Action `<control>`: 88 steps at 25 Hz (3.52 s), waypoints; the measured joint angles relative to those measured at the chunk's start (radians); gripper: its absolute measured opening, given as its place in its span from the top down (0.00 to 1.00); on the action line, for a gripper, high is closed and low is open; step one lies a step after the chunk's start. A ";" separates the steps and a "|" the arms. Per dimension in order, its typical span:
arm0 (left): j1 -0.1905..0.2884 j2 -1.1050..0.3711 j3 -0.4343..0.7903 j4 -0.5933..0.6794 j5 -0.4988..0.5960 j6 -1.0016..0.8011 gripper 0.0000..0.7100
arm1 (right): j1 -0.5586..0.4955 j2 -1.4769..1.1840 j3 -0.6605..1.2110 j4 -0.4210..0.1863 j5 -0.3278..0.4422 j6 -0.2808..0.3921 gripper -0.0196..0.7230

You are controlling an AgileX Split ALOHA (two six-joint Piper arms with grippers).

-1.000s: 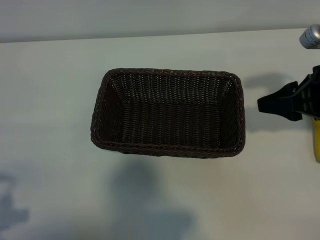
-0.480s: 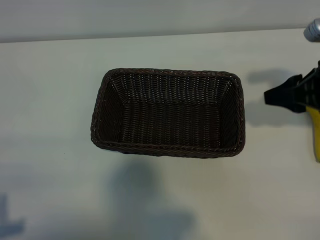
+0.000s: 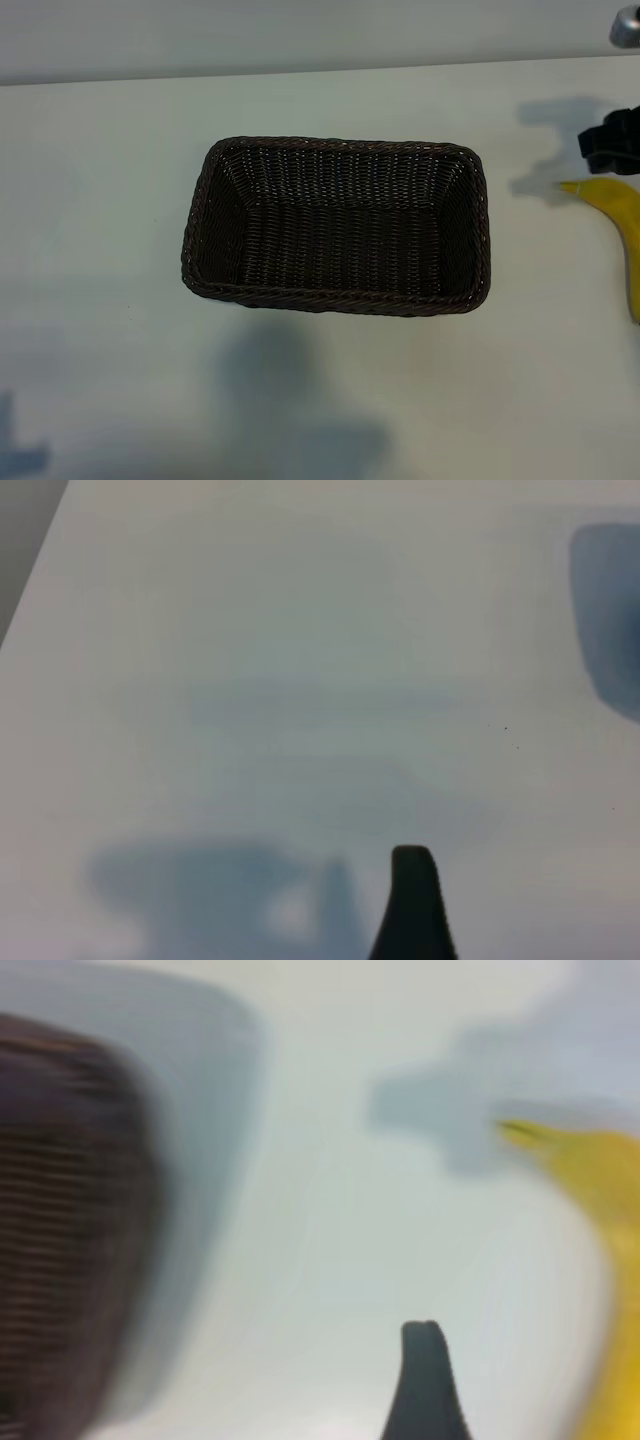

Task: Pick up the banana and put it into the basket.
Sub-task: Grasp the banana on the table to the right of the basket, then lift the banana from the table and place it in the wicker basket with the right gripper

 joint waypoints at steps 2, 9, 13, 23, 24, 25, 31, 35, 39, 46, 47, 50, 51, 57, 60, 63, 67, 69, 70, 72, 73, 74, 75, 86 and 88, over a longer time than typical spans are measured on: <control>0.000 0.000 0.000 0.000 0.000 0.000 0.19 | -0.004 0.047 -0.019 -0.113 0.011 0.074 0.27; 0.000 0.000 0.000 0.000 0.000 0.000 0.19 | -0.086 0.164 -0.036 -0.211 0.036 0.168 0.27; 0.000 0.000 0.000 0.000 0.000 0.000 0.19 | -0.123 0.190 -0.036 -0.211 0.036 0.168 0.27; 0.000 0.000 0.000 0.000 0.000 0.000 0.19 | -0.124 0.232 -0.036 -0.054 0.036 0.028 0.27; 0.000 0.000 0.000 0.000 0.000 0.000 0.19 | -0.124 0.237 -0.036 -0.054 0.035 0.026 0.27; 0.000 0.000 0.000 0.000 0.000 0.000 0.19 | -0.124 0.243 -0.036 -0.054 0.032 0.024 0.27; 0.000 0.000 0.000 0.000 0.000 0.000 0.19 | -0.124 0.288 -0.036 -0.054 0.014 0.021 0.27; 0.000 0.000 0.000 0.000 0.000 0.000 0.19 | -0.124 0.337 -0.036 -0.050 0.010 0.021 0.27; 0.000 0.000 0.000 0.000 0.000 0.000 0.19 | -0.124 0.370 -0.036 -0.050 0.009 0.021 0.28; 0.000 0.000 0.000 0.000 0.000 0.000 0.19 | -0.124 0.363 -0.036 -0.071 0.009 0.025 0.40; 0.000 0.000 0.000 0.000 0.000 0.000 0.19 | -0.124 0.357 -0.036 -0.076 0.011 0.027 0.40; 0.000 0.000 0.000 0.000 0.000 0.000 0.19 | -0.124 0.308 -0.036 -0.083 0.026 0.028 0.40; 0.000 0.000 0.000 0.000 0.000 0.000 0.19 | -0.124 0.283 -0.042 -0.085 0.039 0.030 0.40; 0.000 0.000 0.000 0.000 0.000 0.000 0.19 | -0.095 0.165 -0.160 -0.080 0.250 0.037 0.40; 0.000 0.000 0.000 0.000 0.000 0.000 0.19 | -0.036 0.154 -0.230 -0.078 0.315 0.037 0.40; 0.000 0.000 0.000 0.000 0.000 0.000 0.19 | 0.033 0.154 -0.257 -0.085 0.324 0.055 0.40; 0.000 0.000 0.000 0.000 0.000 0.000 0.19 | 0.131 0.154 -0.276 -0.093 0.333 0.104 0.40; 0.000 0.000 0.000 0.000 0.000 0.000 0.19 | 0.191 0.154 -0.299 -0.097 0.337 0.116 0.40; 0.000 0.000 0.000 0.000 0.000 0.000 0.19 | 0.229 0.154 -0.311 -0.097 0.336 0.116 0.40; 0.000 0.000 0.000 0.000 0.000 0.000 0.19 | 0.312 0.154 -0.339 -0.097 0.322 0.112 0.40; 0.000 0.000 0.000 0.000 0.000 0.000 0.19 | 0.348 0.154 -0.352 -0.097 0.307 0.101 0.40; 0.000 0.000 0.000 0.000 0.000 0.000 0.19 | 0.391 0.154 -0.362 -0.097 0.287 0.083 0.40; 0.000 0.000 0.000 0.000 0.000 0.000 0.19 | 0.432 0.154 -0.373 -0.097 0.266 0.056 0.40; 0.000 0.000 0.001 0.000 0.000 0.000 0.19 | 0.705 0.243 -0.388 -0.137 0.034 -0.329 0.40; 0.000 0.000 0.002 0.000 0.000 0.000 0.19 | 0.711 0.285 -0.388 -0.160 -0.004 -0.363 0.40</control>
